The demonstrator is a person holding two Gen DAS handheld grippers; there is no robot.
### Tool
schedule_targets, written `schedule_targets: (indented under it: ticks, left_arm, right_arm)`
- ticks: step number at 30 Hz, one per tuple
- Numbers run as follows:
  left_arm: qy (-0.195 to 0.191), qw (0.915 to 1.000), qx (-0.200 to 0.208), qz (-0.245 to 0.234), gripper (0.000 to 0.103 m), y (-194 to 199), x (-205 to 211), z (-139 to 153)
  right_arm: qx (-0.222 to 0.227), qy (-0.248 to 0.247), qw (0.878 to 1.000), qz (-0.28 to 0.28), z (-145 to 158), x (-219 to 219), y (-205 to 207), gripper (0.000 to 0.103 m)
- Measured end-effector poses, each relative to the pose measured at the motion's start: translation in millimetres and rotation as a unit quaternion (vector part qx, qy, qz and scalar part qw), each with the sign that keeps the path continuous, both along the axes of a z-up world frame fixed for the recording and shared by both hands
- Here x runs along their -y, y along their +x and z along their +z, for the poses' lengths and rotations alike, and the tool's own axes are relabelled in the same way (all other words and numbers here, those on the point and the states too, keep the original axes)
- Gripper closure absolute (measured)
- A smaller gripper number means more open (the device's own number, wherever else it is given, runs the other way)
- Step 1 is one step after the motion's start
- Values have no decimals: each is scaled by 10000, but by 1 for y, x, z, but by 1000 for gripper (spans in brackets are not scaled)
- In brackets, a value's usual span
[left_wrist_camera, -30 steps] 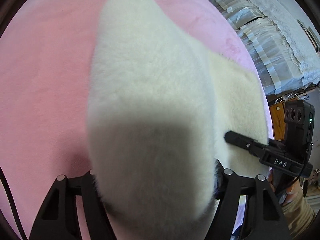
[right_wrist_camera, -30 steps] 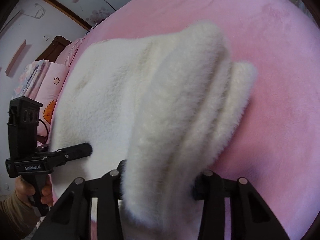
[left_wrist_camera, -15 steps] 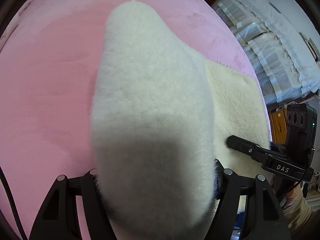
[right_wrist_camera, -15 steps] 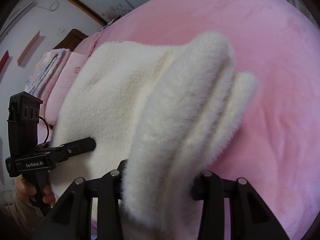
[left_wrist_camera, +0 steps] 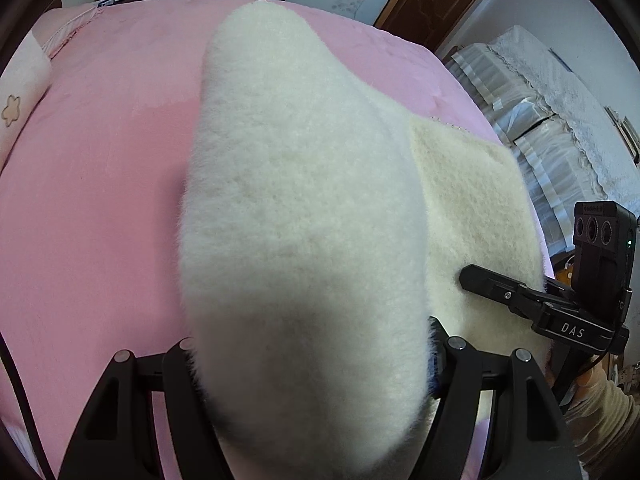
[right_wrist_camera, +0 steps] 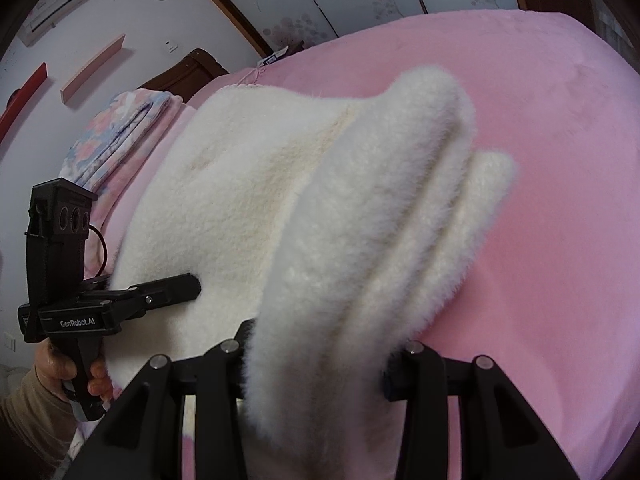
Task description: Fold large clothes
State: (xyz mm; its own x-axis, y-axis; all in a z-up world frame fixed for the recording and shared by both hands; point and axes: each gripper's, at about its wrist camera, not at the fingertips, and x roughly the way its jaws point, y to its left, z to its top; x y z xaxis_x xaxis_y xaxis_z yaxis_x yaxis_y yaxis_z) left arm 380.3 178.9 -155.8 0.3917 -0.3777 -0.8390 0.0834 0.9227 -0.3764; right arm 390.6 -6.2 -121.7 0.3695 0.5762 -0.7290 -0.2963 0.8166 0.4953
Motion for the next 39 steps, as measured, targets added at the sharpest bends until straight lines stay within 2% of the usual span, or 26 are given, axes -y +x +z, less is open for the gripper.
schedule_targets:
  ticks: [5, 9, 12, 16, 21, 23, 26, 28, 30, 34, 37, 39]
  left_arm:
    - [73, 9999, -29, 113, 33, 59, -33, -44]
    - [33, 9994, -176, 279, 33, 88, -56, -84]
    - [-54, 9991, -245, 342, 32, 105, -60, -108]
    - [-204, 9987, -226, 417, 31, 113, -56, -123]
    - [-230, 9985, -137, 478, 31, 104, -73, -120]
    - [-158, 9987, -121, 459, 31, 94, -85, -123]
    - [29, 9991, -190, 369, 22, 91, -77, -131]
    - [224, 9992, -75, 323, 19, 89, -73, -129]
    - [307, 9988, -39, 383, 18, 85, -74, -123]
    - [652, 9951, 25, 743, 19, 67, -71, -101]
    - [1091, 9867, 624, 1026, 19, 39, -66, -63]
    - [1159, 9811, 1052, 1135, 19, 17, -61, -37]
  right_arm:
    - [64, -30, 9999, -84, -42, -28, 55, 63]
    - [12, -209, 9997, -128, -80, -49, 86, 63]
    - [-36, -388, 9989, -256, -97, -56, 103, 63]
    - [-22, -475, 9986, -217, -107, -55, 110, 63]
    - [191, -528, 9983, -169, -91, -63, 115, 63]
    - [198, -482, 9985, -176, -93, -60, 118, 63]
    - [33, -673, 9975, -219, -109, -55, 120, 60]
    - [-9, -683, 9974, -213, -114, -50, 117, 57]
    - [-3, -788, 9967, -181, -107, -48, 113, 50]
    - [69, -1220, 9924, -160, -85, -44, 95, 49]
    - [559, -1595, 9850, -353, -57, -36, 67, 47]
    - [927, -1743, 9791, -483, -37, -33, 49, 47]
